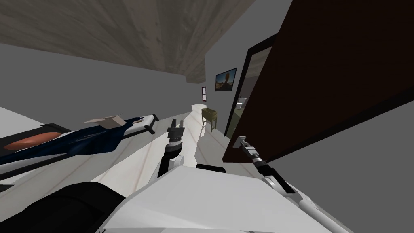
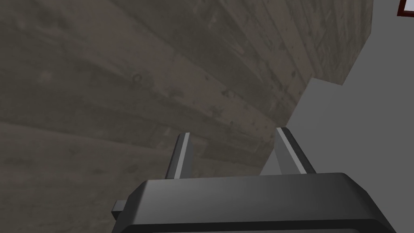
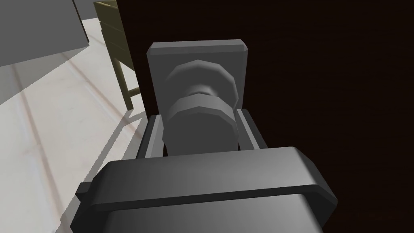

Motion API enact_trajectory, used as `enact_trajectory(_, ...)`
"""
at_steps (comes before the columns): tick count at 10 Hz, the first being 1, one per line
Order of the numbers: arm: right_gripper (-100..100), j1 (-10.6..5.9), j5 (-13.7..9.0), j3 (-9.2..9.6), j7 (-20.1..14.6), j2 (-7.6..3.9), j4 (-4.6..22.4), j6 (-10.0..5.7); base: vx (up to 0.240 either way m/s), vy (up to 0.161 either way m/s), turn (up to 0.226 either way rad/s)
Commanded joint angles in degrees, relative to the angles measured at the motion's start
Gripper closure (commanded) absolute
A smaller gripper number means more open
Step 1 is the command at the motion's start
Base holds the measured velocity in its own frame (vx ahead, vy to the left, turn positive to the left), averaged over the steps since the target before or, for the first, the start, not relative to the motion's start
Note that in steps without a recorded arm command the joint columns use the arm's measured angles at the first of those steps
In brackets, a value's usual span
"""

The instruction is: Pull the door open

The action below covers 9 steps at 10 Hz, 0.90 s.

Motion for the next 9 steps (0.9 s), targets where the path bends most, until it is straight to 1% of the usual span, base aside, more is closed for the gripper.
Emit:
enact_trajectory(1, 100, 0.35, 0.4, 0.59, -0.7, -0.63, -0.2, -0.78, -0.216, -0.104, 0.140)
enact_trajectory(6, 100, 0.64, 1.5, 2.04, -3.0, -2.50, 0.0, -3.06, -0.200, -0.097, 0.136)
enact_trajectory(7, 100, 0.57, 1.5, 2.03, -2.7, -2.17, 0.3, -2.58, -0.075, -0.045, 0.036)
enact_trajectory(8, 100, 0.67, 1.8, 2.63, -3.4, -2.57, 0.6, -3.22, -0.109, -0.063, 0.122)
enact_trajectory(9, 100, 0.65, 2.0, 2.88, -3.8, -2.88, 0.7, -3.66, -0.209, -0.104, 0.159)
